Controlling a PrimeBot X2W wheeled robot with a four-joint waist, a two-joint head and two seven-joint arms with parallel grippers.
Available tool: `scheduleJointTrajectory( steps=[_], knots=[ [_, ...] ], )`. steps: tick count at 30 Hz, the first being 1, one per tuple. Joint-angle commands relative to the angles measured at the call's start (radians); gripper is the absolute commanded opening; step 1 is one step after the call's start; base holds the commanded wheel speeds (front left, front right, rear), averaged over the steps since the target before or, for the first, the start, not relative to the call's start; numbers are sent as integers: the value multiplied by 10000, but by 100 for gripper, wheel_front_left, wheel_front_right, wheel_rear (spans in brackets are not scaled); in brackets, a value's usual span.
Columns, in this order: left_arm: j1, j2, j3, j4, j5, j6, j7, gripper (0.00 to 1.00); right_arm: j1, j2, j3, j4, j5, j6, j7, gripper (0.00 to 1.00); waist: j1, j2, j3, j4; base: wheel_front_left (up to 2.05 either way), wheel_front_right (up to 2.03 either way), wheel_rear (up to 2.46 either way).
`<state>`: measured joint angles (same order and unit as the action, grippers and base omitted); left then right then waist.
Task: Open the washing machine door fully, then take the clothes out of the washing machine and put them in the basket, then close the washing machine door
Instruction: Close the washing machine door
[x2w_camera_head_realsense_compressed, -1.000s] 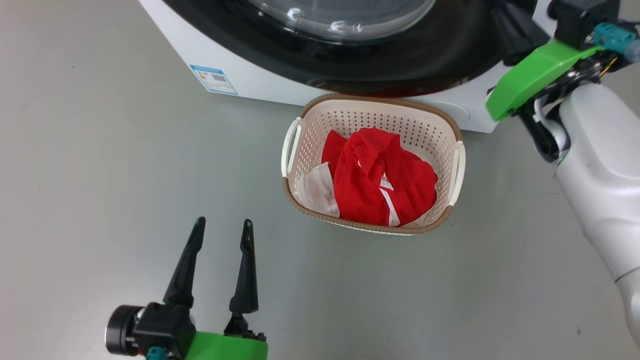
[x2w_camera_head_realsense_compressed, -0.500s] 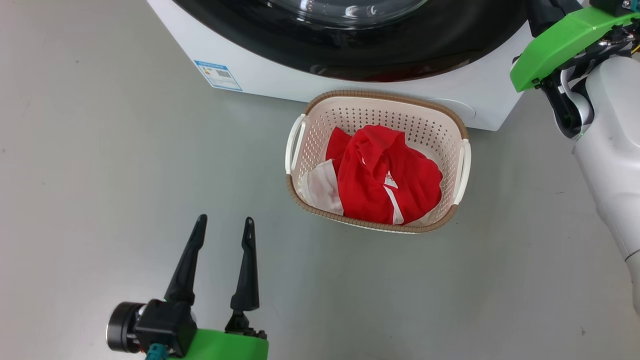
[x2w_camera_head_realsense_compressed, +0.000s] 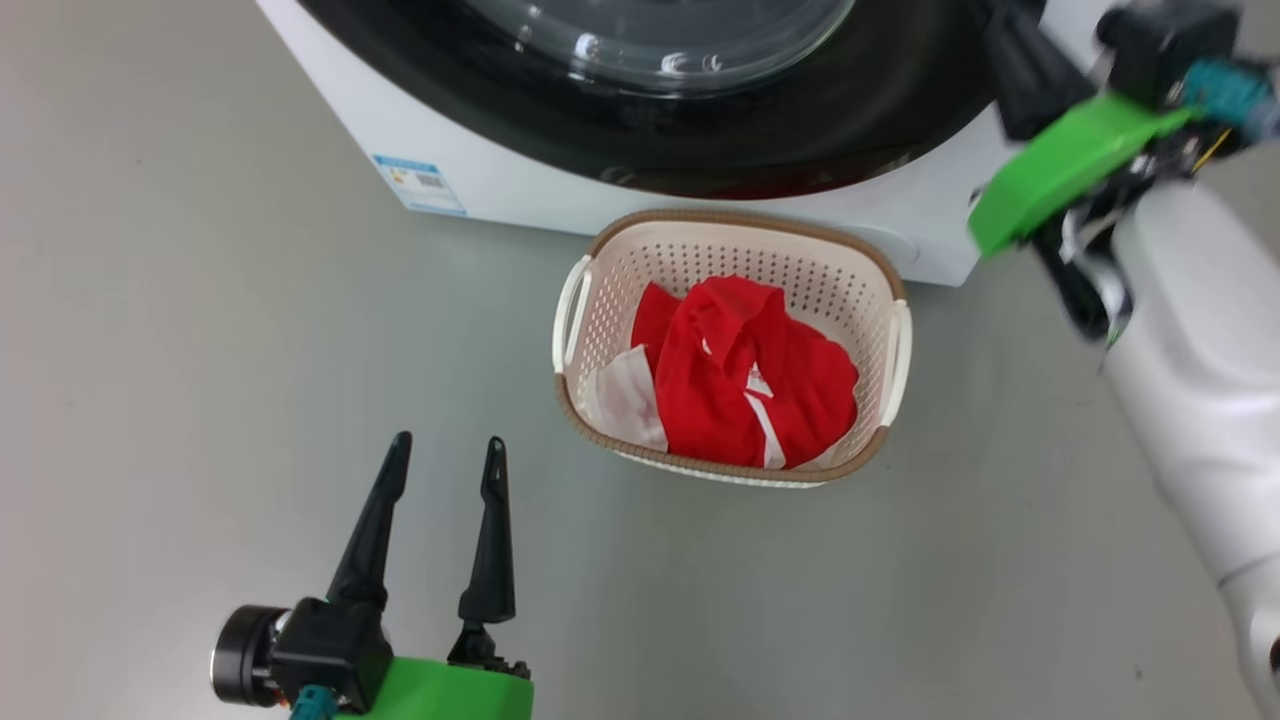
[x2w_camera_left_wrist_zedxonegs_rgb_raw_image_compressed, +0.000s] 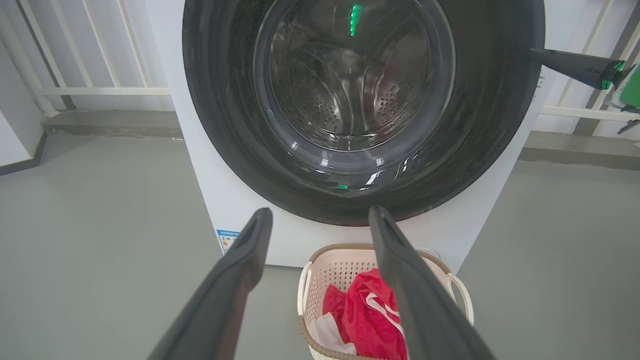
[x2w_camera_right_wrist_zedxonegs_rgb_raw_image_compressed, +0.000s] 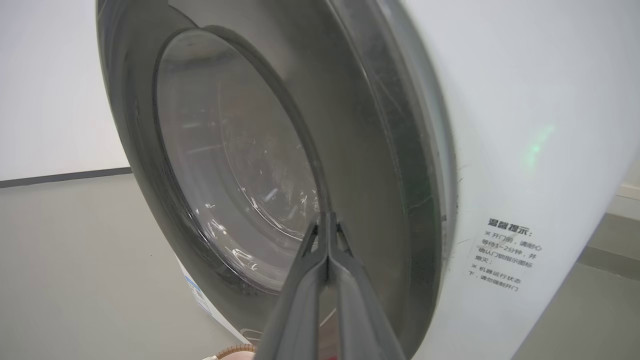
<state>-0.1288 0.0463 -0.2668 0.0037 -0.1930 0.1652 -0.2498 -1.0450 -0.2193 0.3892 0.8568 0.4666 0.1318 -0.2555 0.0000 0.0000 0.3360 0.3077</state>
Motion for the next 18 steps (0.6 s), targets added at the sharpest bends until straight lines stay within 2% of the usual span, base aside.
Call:
scheduleJointTrajectory(
  steps=[1,3,4,5,6,7,8,9,18],
  knots=[
    [-126,59,357,-168,88,-113,-120,100,512,203,96,-520,-49,-11,-62,0,0,0,-211,-174,0,0,0],
    [-78,58,381,-109,85,-172,-120,100,1180,220,24,-1156,-137,-11,-62,0,0,0,-424,-307,0,0,0],
    [-62,58,394,-84,74,-204,-120,100,1421,220,-73,-1395,-173,-11,-62,3,0,0,-512,-353,0,0,0],
    [-41,57,418,-62,54,-223,-120,100,1672,238,-131,-1611,-224,-11,-62,23,0,0,-580,-409,0,0,0],
    [-25,60,441,-31,54,-232,-120,100,1929,257,-187,-1803,-271,-11,-62,38,0,0,-649,-457,0,0,0],
    [-10,61,463,-8,37,-257,-120,100,2190,262,-272,-1953,-362,-11,-62,48,0,0,-738,-509,0,0,0],
    [21,72,484,33,30,-272,-120,100,2456,302,-397,-2087,-425,-11,-62,89,0,0,-826,-565,0,0,0],
    [63,87,498,82,19,-292,-120,100,2719,360,-521,-2227,-486,-11,-62,100,0,0,-928,-629,0,0,0],
    [363,248,632,362,-180,-336,-85,100,5056,935,-1513,-3769,-1221,-11,-63,100,0,0,-1619,-1234,0,0,0]
  ],
)
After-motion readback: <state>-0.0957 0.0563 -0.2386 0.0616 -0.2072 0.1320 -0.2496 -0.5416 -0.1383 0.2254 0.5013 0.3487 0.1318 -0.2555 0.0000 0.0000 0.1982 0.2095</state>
